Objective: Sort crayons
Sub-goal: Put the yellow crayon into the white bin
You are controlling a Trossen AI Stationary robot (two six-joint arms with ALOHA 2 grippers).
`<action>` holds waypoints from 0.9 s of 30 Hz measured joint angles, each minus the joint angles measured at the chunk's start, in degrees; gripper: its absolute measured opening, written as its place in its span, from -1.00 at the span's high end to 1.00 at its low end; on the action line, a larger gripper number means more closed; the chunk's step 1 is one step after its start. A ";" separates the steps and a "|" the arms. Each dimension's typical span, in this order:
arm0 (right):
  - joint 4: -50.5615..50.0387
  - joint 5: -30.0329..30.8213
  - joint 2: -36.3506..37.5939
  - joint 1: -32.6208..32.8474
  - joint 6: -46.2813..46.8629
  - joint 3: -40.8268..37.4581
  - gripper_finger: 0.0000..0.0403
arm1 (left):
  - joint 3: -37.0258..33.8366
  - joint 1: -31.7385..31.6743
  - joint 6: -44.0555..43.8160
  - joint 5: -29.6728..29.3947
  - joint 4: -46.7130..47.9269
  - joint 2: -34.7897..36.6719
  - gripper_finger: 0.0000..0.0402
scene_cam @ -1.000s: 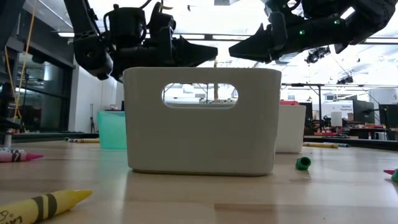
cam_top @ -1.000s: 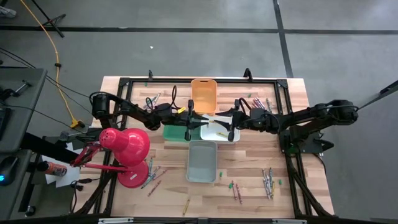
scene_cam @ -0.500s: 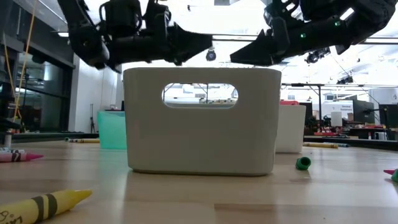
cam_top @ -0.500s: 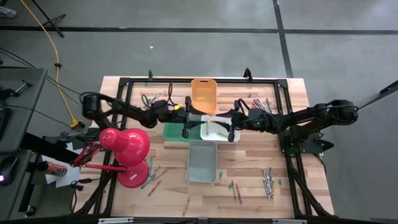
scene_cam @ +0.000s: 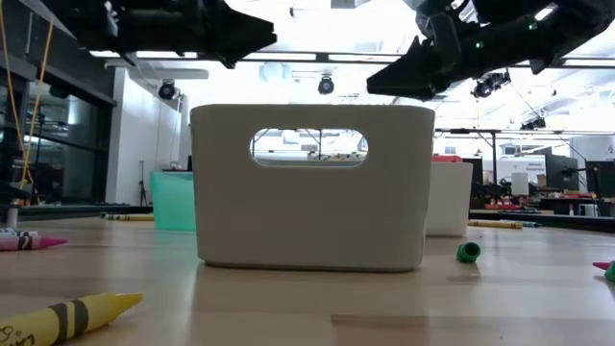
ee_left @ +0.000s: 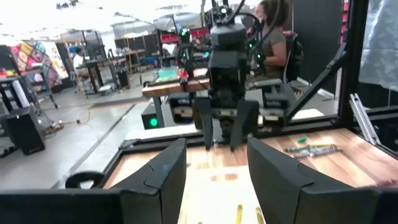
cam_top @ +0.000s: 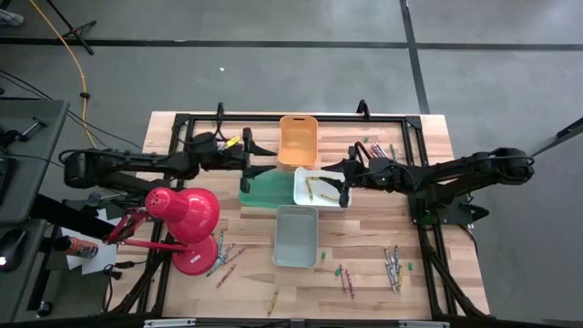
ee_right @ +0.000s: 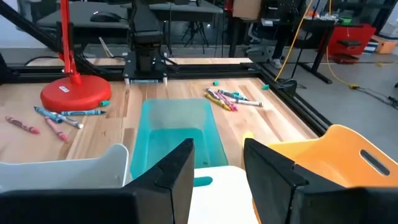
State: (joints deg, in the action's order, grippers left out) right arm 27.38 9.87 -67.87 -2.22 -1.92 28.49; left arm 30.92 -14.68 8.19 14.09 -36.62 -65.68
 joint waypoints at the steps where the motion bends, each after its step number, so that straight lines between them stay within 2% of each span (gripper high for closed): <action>1: -1.16 0.21 0.71 0.00 0.44 0.00 0.33 | -0.01 0.00 -0.01 0.00 1.03 0.73 0.21; 3: -4.29 3.74 2.16 0.06 2.72 0.00 0.33 | -0.03 0.02 0.00 0.01 3.08 1.93 0.21; 5: -10.13 12.38 3.32 -0.03 8.61 0.58 0.33 | -0.03 0.02 0.00 0.00 4.00 2.51 0.21; 7: -23.63 20.54 4.05 -1.20 15.59 3.55 0.33 | -0.03 0.02 0.00 0.02 4.53 2.62 0.21; 9: -41.06 22.80 4.05 -3.47 22.99 8.35 0.33 | -0.03 0.02 0.13 0.01 4.40 2.64 0.21; 12: -62.80 21.08 2.12 -9.06 33.25 14.51 0.33 | -0.03 0.02 1.24 -0.01 4.30 2.64 0.21; 15: -73.90 18.14 -0.28 -15.56 36.30 16.86 0.33 | -0.03 0.02 1.42 -0.07 3.67 2.64 0.21; 17: -76.10 14.39 -1.75 -20.03 35.59 16.25 0.33 | -0.01 0.02 1.46 -0.07 3.76 2.64 0.21; 22: -76.29 2.89 -5.16 -29.05 27.17 12.50 0.33 | -0.01 0.02 1.49 -0.20 3.76 2.64 0.21; 27: -74.13 0.68 -7.00 -33.92 22.99 11.91 0.33 | -0.01 0.02 2.47 -0.20 3.76 2.64 0.21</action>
State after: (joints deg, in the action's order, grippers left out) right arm -46.75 10.55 -74.87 -36.14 21.07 40.40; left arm 30.92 -14.66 10.66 13.89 -32.86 -63.05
